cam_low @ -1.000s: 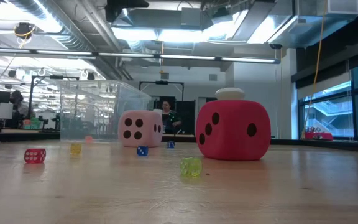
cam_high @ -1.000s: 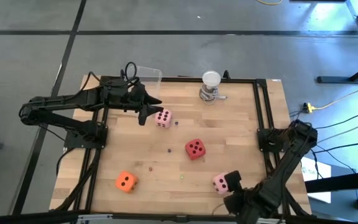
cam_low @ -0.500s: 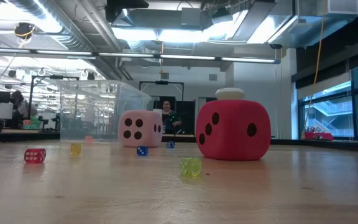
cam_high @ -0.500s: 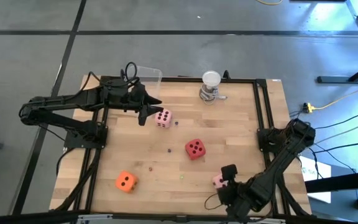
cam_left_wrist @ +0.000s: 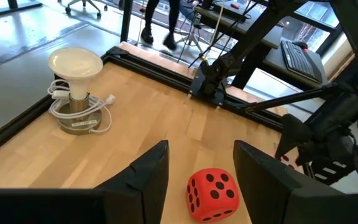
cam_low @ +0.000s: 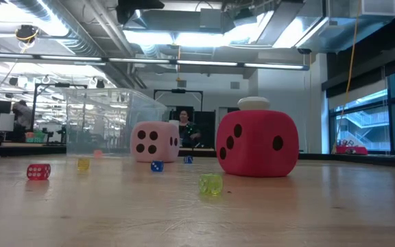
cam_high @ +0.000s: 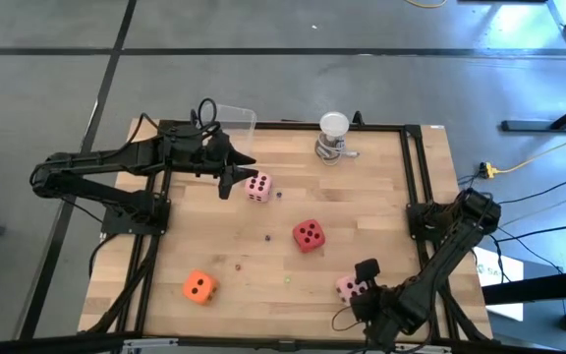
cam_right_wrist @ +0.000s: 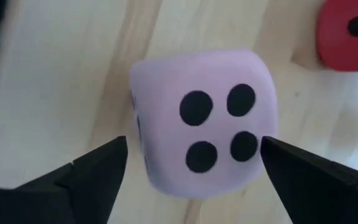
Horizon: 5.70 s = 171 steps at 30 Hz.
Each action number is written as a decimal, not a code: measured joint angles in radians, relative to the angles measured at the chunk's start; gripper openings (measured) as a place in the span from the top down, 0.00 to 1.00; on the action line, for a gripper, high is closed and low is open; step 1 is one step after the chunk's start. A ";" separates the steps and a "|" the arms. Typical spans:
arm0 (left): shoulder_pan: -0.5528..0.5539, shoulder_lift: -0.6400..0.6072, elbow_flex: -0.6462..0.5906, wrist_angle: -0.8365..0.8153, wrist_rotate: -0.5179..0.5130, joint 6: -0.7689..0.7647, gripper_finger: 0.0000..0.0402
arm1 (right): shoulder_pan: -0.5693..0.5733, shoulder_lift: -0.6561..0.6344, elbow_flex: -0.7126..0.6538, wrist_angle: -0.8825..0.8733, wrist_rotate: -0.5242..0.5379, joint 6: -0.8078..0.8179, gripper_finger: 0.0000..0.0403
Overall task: Pick & Place Dice
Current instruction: Put the large pink dice into the transparent bin
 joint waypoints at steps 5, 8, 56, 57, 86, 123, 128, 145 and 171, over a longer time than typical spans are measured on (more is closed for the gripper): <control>0.000 0.000 0.000 0.000 0.000 0.005 0.57 | 0.000 -0.010 -0.094 0.126 0.082 0.002 0.12; 0.000 0.000 0.000 0.000 0.000 0.005 0.57 | 0.001 -0.014 -0.142 0.196 0.133 0.000 0.12; -0.005 -0.013 0.000 0.001 0.158 0.021 0.57 | -0.029 0.005 0.024 0.106 0.184 0.602 0.49; -0.009 -0.016 0.000 0.006 0.171 0.028 0.57 | -0.031 0.004 0.035 0.102 0.197 0.623 0.49; -0.293 -0.118 0.001 -0.075 0.022 0.363 0.49 | -0.278 -0.094 0.358 0.022 0.489 0.825 0.62; -0.227 0.120 0.000 0.479 0.120 0.450 0.32 | -0.542 -0.464 0.359 0.346 0.109 0.317 0.68; -0.214 0.127 0.000 0.483 0.121 0.455 0.20 | -0.542 -0.464 0.359 0.371 0.107 0.316 0.68; -0.217 0.191 0.001 0.621 0.124 0.474 0.08 | -0.611 -0.409 0.359 0.413 0.070 0.309 0.69; -0.253 0.195 0.039 0.595 0.099 0.482 0.08 | -0.650 -0.365 0.360 0.493 0.013 0.280 0.70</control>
